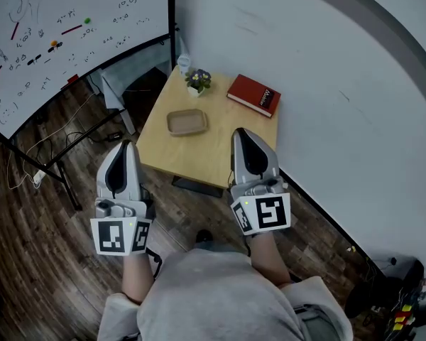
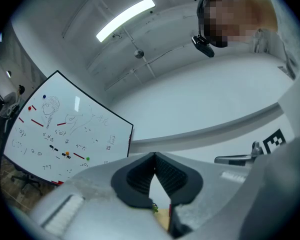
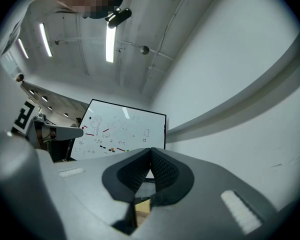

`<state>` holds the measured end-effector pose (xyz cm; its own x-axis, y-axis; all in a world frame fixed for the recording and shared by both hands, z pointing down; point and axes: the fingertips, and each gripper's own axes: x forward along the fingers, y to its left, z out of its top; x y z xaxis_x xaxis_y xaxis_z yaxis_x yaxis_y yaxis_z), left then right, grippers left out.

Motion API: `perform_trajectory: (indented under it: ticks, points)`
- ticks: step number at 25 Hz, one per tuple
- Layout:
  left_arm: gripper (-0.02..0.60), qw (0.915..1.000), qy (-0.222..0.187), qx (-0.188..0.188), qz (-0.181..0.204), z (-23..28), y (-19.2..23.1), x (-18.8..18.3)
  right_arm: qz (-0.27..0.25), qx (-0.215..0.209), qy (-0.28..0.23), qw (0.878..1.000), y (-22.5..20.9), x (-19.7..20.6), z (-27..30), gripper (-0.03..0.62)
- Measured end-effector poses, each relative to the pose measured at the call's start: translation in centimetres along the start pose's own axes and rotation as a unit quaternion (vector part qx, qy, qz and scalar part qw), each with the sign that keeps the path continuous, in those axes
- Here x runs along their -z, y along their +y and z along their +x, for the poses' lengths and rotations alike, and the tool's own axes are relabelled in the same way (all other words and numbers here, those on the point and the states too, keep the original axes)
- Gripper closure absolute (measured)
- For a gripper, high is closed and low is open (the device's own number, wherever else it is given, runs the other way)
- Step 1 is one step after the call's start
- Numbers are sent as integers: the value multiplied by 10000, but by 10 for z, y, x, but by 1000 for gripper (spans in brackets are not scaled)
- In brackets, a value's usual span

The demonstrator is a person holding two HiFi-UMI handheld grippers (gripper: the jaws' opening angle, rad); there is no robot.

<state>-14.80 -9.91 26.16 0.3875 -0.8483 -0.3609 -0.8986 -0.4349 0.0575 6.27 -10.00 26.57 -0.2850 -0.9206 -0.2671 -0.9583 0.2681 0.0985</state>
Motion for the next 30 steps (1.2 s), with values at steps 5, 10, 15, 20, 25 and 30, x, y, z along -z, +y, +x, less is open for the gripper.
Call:
perform_trajectory:
  ticks: [5, 10, 15, 20, 25, 30]
  points:
    - [577, 10000, 0, -68, 53, 26, -1, 7, 38, -77, -10, 10000, -20, 6, 22, 592]
    - [577, 9998, 43, -143, 88, 45, -3, 19, 94, -171, -30, 9998, -36, 15, 40, 592]
    - [577, 9997, 101, -204, 130, 55, -10, 28, 172, -267, -5, 9995, -49, 25, 47, 592]
    - [577, 9994, 173, -221, 194, 61, -14, 33, 246, -326, 14, 9992, -54, 31, 52, 592]
    - [577, 9991, 251, -282, 181, 65, -9, 40, 322, -370, 108, 9987, -53, 40, 58, 592]
    - [577, 9991, 267, -258, 181, 77, -4, 48, 348, -344, 136, 9987, -58, 49, 68, 592]
